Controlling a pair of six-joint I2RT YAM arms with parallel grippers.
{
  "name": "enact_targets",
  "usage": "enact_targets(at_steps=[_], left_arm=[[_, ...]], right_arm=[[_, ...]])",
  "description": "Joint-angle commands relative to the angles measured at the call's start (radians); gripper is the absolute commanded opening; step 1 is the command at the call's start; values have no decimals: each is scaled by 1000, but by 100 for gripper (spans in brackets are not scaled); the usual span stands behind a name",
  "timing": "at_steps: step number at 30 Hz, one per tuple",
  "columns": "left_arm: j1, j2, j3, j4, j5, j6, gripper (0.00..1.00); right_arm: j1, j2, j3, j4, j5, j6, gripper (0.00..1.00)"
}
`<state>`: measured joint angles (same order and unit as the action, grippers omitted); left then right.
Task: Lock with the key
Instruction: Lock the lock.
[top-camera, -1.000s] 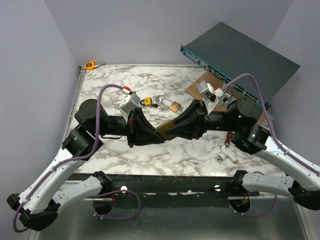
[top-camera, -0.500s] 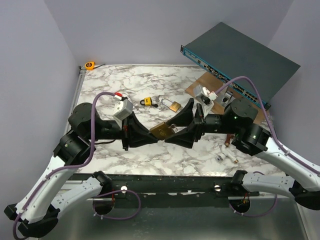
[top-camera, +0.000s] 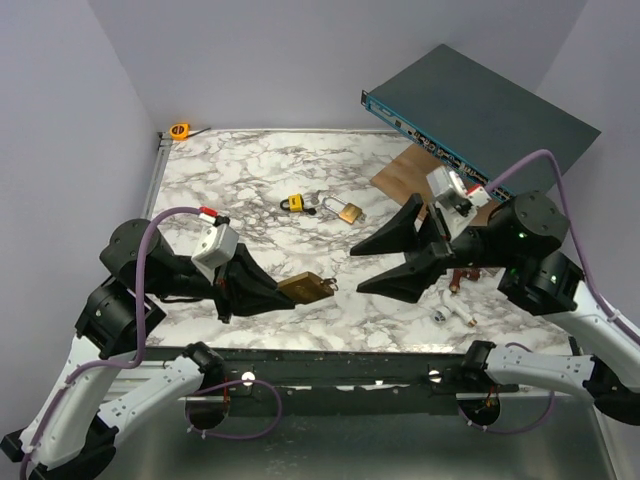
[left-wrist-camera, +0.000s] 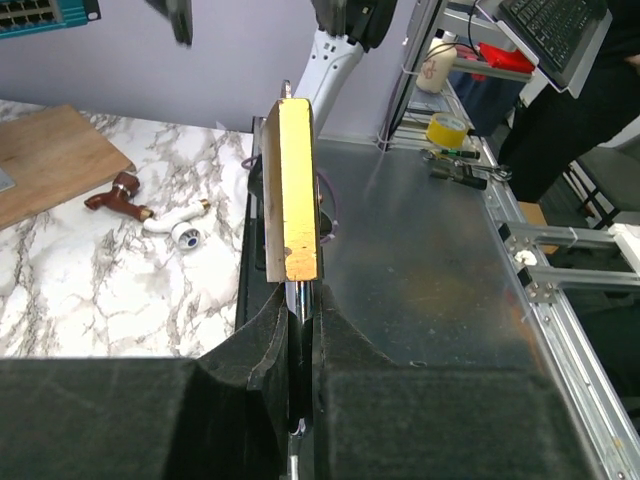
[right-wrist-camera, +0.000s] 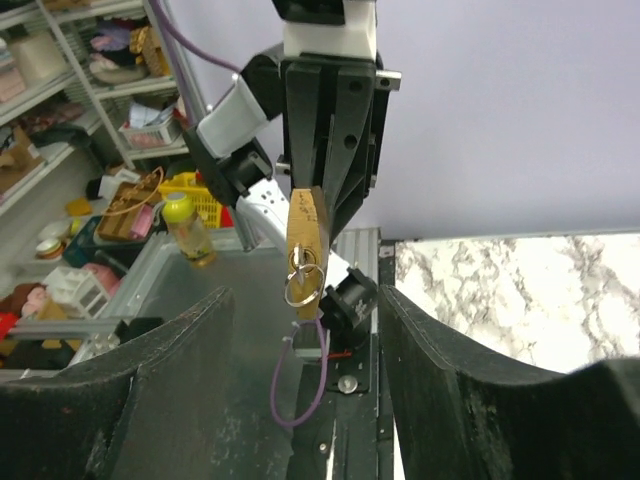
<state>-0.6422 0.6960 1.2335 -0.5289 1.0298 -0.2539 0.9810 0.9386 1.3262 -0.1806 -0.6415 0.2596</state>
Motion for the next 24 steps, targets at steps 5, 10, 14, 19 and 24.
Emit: enact_targets(at_steps=[5, 10, 14, 19, 24], left_arm=[[5, 16, 25, 50, 37, -16, 0], [5, 26, 16, 50, 28, -21, 0], [6, 31, 9, 59, 27, -23, 0], [6, 40, 12, 67, 27, -27, 0], [6, 49, 7, 66, 20, -28, 0]], right_arm=[[6, 82, 9, 26, -115, 9, 57], [5, 85, -2, 42, -116, 23, 50], [5, 75, -5, 37, -111, 23, 47], [5, 76, -11, 32, -118, 28, 45], [5, 86, -15, 43, -119, 39, 42]])
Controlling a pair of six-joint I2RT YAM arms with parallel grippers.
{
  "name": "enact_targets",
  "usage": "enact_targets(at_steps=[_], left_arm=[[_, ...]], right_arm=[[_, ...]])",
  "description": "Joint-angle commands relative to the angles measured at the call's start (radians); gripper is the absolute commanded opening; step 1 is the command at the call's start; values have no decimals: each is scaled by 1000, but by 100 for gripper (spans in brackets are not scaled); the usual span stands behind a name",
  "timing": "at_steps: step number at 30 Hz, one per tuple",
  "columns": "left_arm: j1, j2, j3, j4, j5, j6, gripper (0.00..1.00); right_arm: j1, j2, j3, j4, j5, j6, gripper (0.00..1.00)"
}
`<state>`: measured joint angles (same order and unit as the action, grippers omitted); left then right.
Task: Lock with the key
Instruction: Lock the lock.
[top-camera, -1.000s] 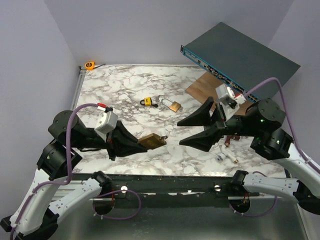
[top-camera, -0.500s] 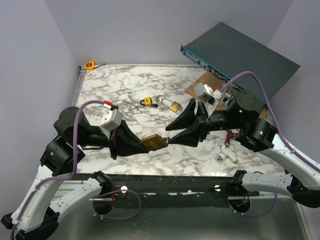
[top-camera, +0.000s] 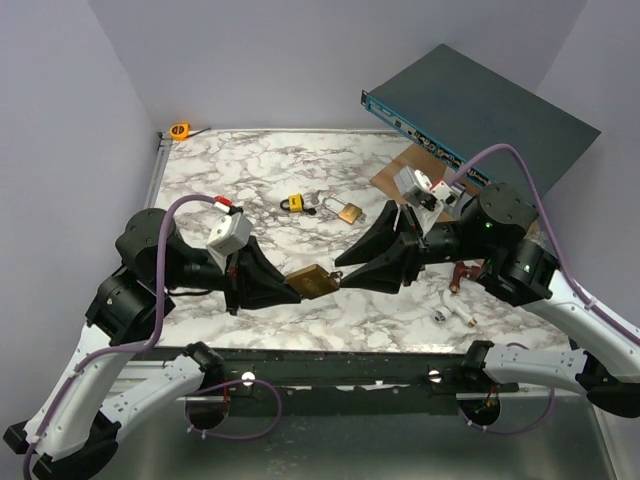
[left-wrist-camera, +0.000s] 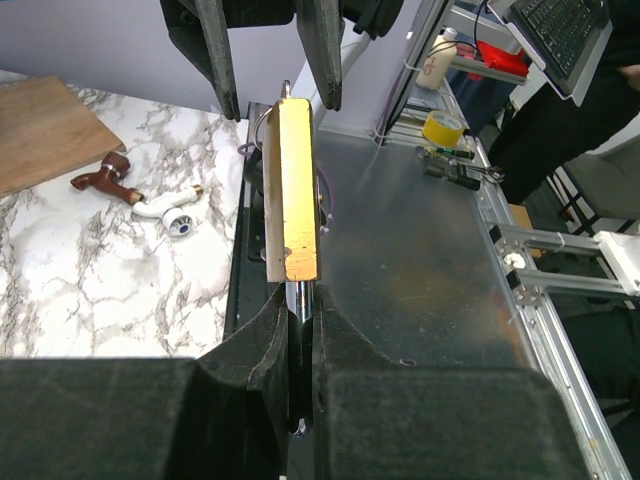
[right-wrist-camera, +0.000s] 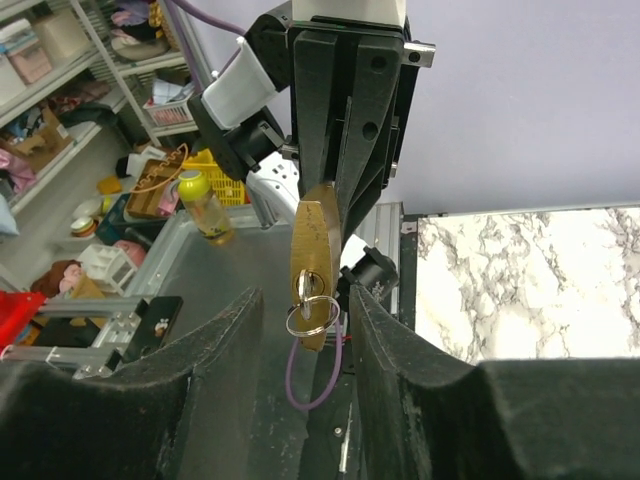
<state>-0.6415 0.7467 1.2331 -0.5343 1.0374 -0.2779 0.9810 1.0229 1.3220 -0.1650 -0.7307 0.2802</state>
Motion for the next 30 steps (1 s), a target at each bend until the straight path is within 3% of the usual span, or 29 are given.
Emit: enact_targets(at_steps=[1, 20, 30], left_arm=[[5, 0, 5, 73, 11, -4, 0], [4, 5, 6, 62, -9, 0, 0], [5, 6, 1, 55, -10, 0, 0]], right_arm=[[5, 3, -11, 29, -29, 20, 41], [5, 13, -19, -32, 6, -2, 28], [5, 3, -20, -57, 38, -18, 4]])
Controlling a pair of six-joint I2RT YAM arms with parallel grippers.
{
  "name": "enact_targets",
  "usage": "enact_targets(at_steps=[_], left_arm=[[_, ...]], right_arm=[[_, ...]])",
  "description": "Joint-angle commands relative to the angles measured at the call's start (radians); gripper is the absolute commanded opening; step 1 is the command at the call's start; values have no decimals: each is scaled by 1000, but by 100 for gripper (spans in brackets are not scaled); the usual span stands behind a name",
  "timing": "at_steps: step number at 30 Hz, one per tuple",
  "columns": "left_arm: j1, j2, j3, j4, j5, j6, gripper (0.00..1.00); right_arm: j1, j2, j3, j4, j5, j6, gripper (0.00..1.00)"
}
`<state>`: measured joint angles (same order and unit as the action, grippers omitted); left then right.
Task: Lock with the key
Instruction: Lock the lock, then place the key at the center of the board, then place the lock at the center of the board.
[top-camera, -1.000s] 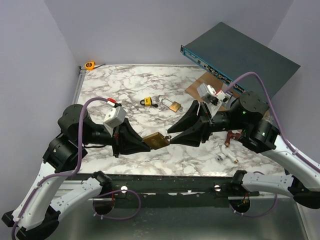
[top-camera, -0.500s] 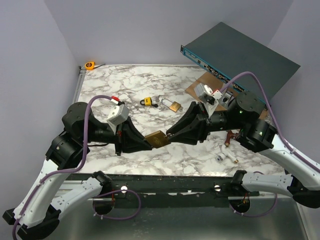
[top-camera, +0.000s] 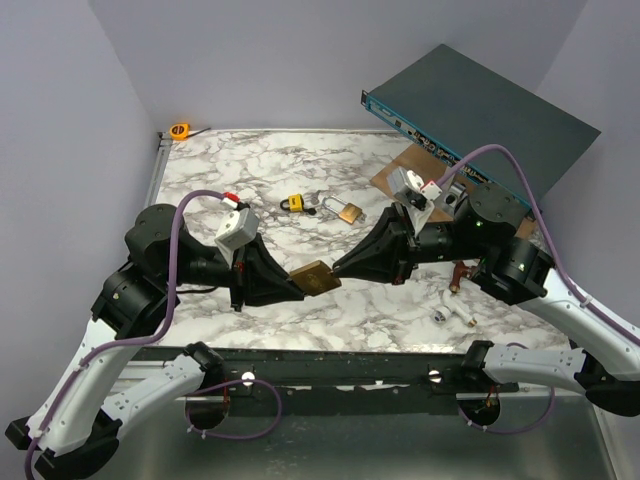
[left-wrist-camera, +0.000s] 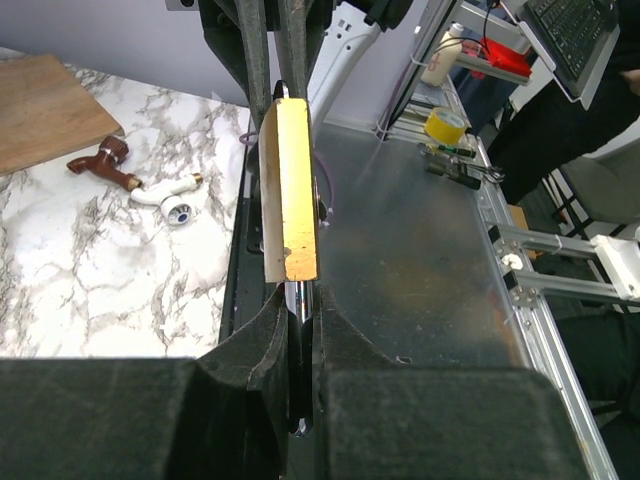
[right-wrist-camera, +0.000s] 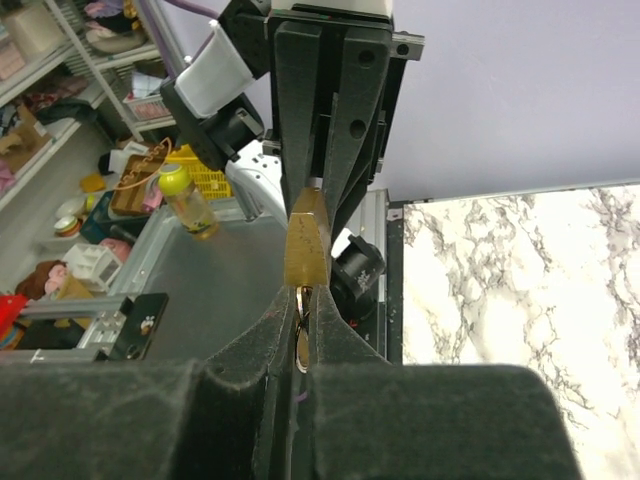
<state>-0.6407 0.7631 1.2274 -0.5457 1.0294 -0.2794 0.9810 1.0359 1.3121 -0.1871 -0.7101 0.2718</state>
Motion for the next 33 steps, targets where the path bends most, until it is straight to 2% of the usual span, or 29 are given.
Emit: enact_targets(at_steps=[1, 7, 16, 24, 28, 33], left_arm=[[3, -11, 5, 69, -3, 2, 0], [7, -15, 10, 36, -17, 31, 0], [73, -29, -11, -2, 16, 74, 0], [76, -41, -30, -6, 11, 97, 0], [83, -27, -35, -14, -64, 80, 0], [133, 21, -99, 50, -223, -45, 0]], right_arm=[[5, -9, -8, -36, 19, -9, 1], [5, -33, -26, -68, 76, -48, 1], [6, -106, -4, -164, 202, -114, 1], [4, -149, 4, -232, 309, -147, 1], [5, -126, 2, -255, 444, -142, 1], [4, -43, -56, -234, 662, -81, 1]])
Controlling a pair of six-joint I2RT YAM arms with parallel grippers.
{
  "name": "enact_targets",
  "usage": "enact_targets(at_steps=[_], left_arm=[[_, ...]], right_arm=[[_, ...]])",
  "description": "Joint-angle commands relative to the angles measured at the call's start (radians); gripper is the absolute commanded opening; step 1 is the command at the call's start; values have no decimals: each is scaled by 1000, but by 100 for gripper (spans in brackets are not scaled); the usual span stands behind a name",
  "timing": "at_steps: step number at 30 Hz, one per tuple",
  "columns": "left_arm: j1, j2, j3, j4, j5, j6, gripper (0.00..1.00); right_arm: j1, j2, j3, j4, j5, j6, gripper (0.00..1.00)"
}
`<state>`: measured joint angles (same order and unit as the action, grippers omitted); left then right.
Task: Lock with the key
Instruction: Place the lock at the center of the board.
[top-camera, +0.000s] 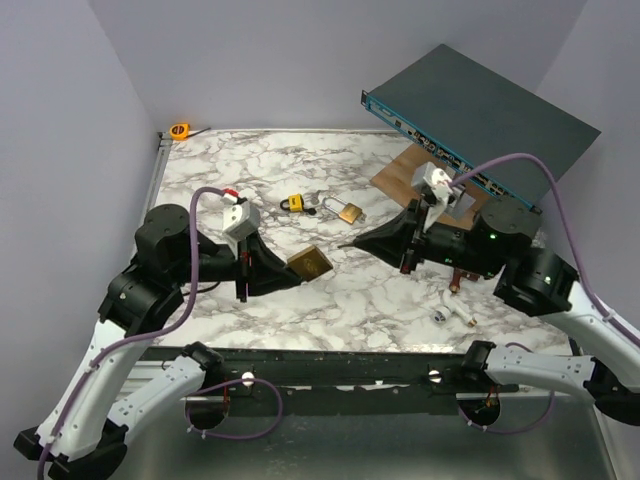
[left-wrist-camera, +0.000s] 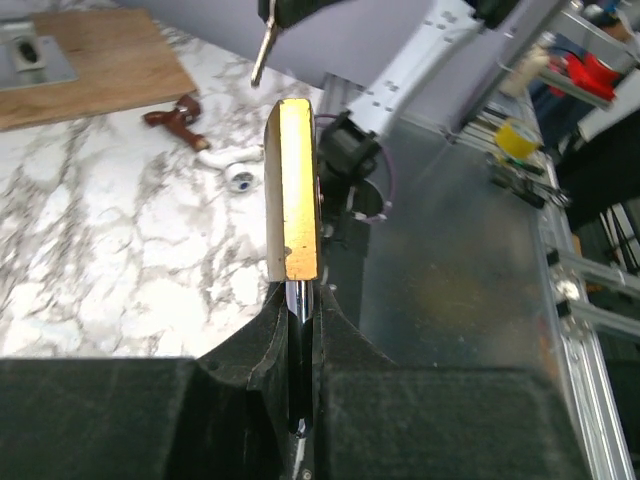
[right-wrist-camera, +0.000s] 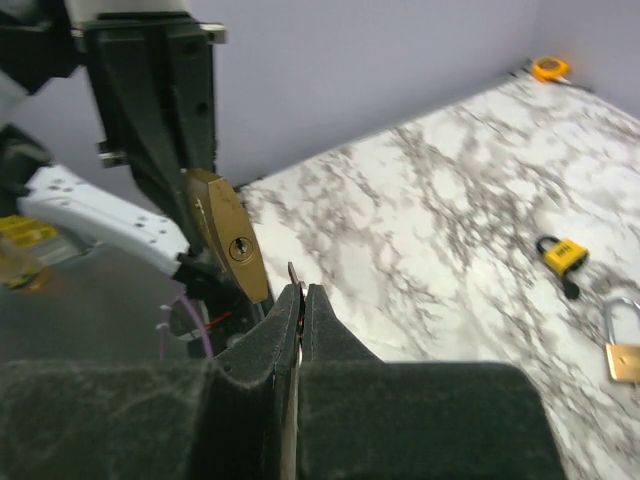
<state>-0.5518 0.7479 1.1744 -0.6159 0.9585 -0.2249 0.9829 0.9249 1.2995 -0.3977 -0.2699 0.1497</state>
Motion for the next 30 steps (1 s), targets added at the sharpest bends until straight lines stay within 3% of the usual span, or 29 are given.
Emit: enact_targets(at_steps=[1, 6, 9, 18, 30], left_arm=[[60, 45, -67, 160, -178, -139, 0], [112, 119, -203, 363, -312, -391, 0], [135, 165, -283, 487, -377, -499, 0], [186, 389, -468, 798, -468, -679, 0], [190, 812, -495, 1066, -448, -771, 0]], right_arm=[[2, 98, -52, -18, 253, 52, 1], [-13, 266, -89, 29, 461, 152, 1], [-72, 354, -127, 74, 480, 227, 1], [-203, 564, -276, 287, 466, 392, 1], [-255, 814, -319, 480, 473, 476, 1]])
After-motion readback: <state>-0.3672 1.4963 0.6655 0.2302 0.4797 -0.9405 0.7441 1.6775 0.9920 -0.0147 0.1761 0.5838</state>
